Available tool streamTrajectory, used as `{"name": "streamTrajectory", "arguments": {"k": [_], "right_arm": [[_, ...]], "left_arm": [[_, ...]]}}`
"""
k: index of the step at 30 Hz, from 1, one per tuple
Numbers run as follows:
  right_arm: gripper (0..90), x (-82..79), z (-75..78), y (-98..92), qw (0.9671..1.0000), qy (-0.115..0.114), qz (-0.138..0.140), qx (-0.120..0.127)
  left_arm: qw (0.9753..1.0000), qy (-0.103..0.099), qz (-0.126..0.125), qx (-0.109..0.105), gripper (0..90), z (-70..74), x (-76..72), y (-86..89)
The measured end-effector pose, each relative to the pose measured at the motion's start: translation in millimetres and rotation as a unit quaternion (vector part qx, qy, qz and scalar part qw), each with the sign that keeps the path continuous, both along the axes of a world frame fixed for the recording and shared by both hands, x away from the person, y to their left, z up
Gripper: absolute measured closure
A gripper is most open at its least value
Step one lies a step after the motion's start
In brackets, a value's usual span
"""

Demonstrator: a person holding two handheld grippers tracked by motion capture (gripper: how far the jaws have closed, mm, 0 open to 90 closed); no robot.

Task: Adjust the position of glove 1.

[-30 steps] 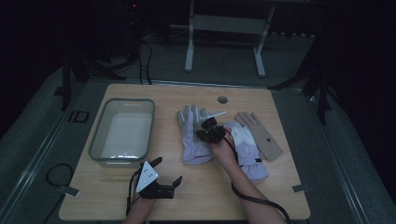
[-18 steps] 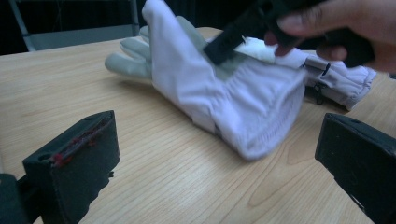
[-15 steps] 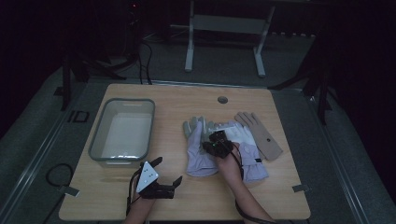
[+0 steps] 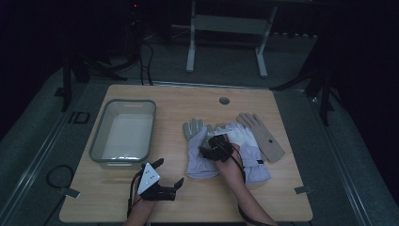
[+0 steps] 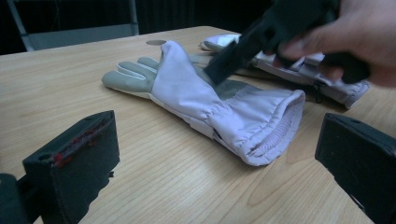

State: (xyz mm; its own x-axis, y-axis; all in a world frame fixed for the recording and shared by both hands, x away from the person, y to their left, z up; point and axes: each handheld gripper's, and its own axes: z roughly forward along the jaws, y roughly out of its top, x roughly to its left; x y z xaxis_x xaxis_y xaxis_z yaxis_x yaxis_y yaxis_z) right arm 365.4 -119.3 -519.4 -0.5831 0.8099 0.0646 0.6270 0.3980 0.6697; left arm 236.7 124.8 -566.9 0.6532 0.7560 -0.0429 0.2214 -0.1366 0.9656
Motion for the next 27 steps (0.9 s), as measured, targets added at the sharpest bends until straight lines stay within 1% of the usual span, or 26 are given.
{"name": "streamTrajectory", "arguments": {"k": [2, 5, 8, 11, 12, 15, 18, 19, 20, 22, 25, 26, 27], "right_arm": [[50.9, -0.8, 8.7, -4.5, 0.9999, -0.011, 0.011, -0.001], [50.5, 0.4, 20.5, -15.4, 0.9994, -0.017, 0.029, -0.004], [51.4, 2.7, 31.8, -34.8, 0.9986, -0.024, 0.044, -0.015], [52.3, 3.4, 37.3, -50.7, 0.9981, -0.025, 0.051, -0.025], [53.0, 3.4, 39.0, -59.5, 0.9978, -0.027, 0.052, -0.031], [53.2, 3.1, 42.1, -80.3, 0.9976, -0.026, 0.054, -0.034], [55.6, 1.3, 43.7, -104.6, 0.9970, -0.031, 0.058, -0.040], [57.1, 0.8, 43.9, -110.2, 0.9969, -0.034, 0.057, -0.042], [57.5, -0.1, 44.0, -118.9, 0.9970, -0.030, 0.056, -0.045], [57.5, -2.1, 43.9, -132.1, 0.9970, -0.033, 0.051, -0.049], [56.5, -4.2, 41.3, -146.5, 0.9966, -0.033, 0.051, -0.056], [55.7, -3.8, 37.6, -151.8, 0.9966, -0.025, 0.053, -0.057], [55.1, -3.9, 36.3, -153.0, 0.9966, -0.024, 0.053, -0.058]], "left_arm": [[1.0000, 0.000, -0.001, 0.000, 0.0, 0.0, 0.1, -0.2], [1.0000, -0.001, -0.001, 0.000, 0.0, -0.1, -0.1, -0.4], [1.0000, -0.001, -0.002, 0.002, 0.0, 0.0, -0.1, -0.6], [1.0000, 0.000, -0.002, 0.001, 0.0, 0.0, 0.0, -0.7], [1.0000, 0.000, -0.001, 0.001, 0.0, 0.0, 0.0, -0.7], [1.0000, 0.000, -0.001, 0.001, 0.0, 0.0, 0.0, -0.7], [1.0000, 0.001, 0.002, -0.001, 0.0, -0.1, 0.2, -0.4], [1.0000, 0.002, 0.002, -0.004, 0.0, -0.1, 0.6, 0.3], [1.0000, 0.003, 0.003, -0.006, 0.0, -0.1, 0.8, 0.5], [1.0000, 0.003, 0.004, -0.007, 0.0, -0.2, 0.8, 0.6], [1.0000, 0.001, 0.004, -0.002, 0.0, -0.1, 0.2, -0.3], [1.0000, 0.001, 0.004, -0.002, 0.0, -0.1, 0.2, -0.4], [1.0000, 0.001, 0.004, -0.002, 0.0, -0.1, 0.1, -0.5]]}}
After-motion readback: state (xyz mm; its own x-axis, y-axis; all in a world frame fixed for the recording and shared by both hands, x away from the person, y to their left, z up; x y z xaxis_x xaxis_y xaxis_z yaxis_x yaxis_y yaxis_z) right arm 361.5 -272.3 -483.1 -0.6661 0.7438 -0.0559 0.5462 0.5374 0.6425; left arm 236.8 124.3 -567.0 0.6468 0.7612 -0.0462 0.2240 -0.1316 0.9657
